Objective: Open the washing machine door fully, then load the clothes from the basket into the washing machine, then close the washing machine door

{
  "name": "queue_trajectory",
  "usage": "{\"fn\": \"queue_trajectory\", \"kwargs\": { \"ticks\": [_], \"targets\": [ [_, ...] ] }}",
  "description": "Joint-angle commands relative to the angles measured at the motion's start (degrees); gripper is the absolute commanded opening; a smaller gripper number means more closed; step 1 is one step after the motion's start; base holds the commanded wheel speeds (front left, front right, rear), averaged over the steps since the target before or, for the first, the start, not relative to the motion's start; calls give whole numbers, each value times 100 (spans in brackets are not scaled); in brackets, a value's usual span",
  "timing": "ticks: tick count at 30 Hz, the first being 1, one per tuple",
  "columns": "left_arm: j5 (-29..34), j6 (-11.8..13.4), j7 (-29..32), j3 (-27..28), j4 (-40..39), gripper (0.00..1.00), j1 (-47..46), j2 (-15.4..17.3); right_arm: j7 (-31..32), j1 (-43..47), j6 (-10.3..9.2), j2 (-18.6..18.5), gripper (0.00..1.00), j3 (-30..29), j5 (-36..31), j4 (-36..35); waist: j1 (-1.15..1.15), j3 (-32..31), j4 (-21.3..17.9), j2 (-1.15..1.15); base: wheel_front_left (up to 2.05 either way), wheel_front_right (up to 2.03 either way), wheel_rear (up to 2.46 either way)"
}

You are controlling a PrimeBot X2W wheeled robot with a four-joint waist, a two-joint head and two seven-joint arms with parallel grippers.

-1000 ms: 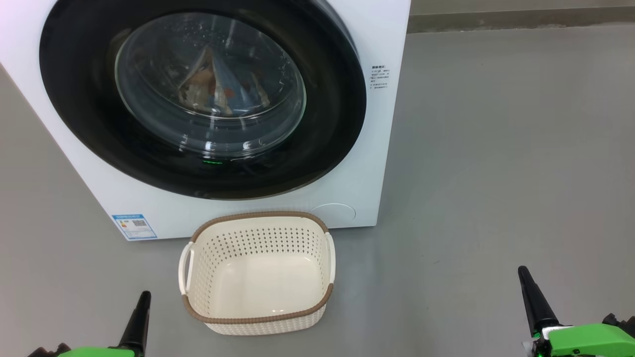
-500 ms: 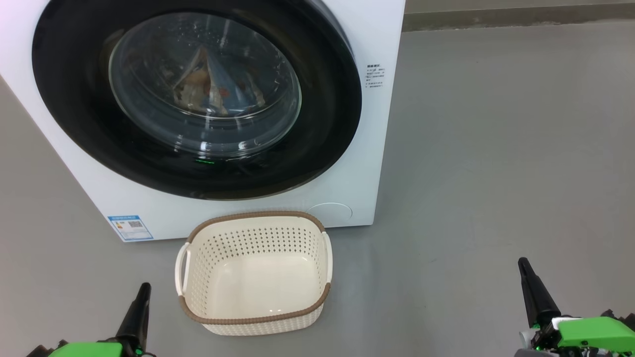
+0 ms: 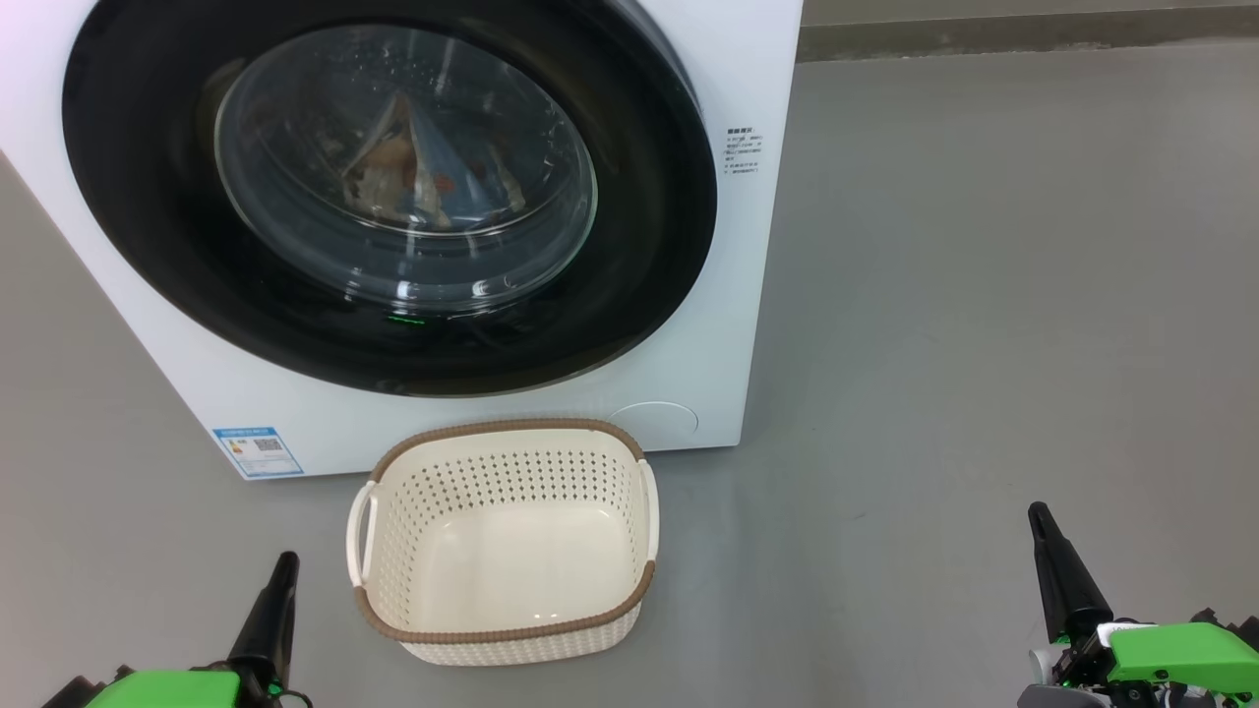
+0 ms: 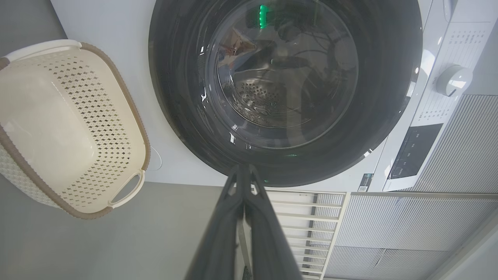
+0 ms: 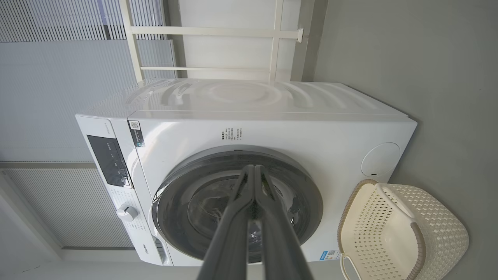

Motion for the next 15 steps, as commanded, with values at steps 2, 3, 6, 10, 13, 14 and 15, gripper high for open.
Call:
{"fn": "queue_trajectory", "kwargs": {
  "ticks": [2,3,6,10,13,14,15],
  "targets": [
    [-32,-16,18,198,-114,0,-240,102,45,-230,10,-22,0,128,23,-144,0,0,0,0,0,0,0],
    [-32,-16,19,199,-114,0,-240,101,45,-230,10,-22,0,128,23,-144,0,0,0,0,0,0,0],
    [-30,-16,20,200,-114,0,-240,100,45,-230,10,-22,0,128,23,-144,0,0,0,0,0,0,0],
    [-29,-16,22,202,-114,0,-240,99,45,-230,10,-22,0,128,23,-144,0,0,0,0,0,0,0],
    [-27,-16,23,204,-114,0,-240,98,45,-230,10,-22,0,129,23,-144,0,0,0,0,0,0,0],
    [-27,-16,23,204,-114,0,-240,97,45,-230,10,-22,0,129,23,-144,0,0,0,0,0,0,0],
    [-27,-16,24,205,-114,0,-241,97,45,-230,10,-22,0,129,23,-144,0,0,0,0,0,0,0]
  ]
}}
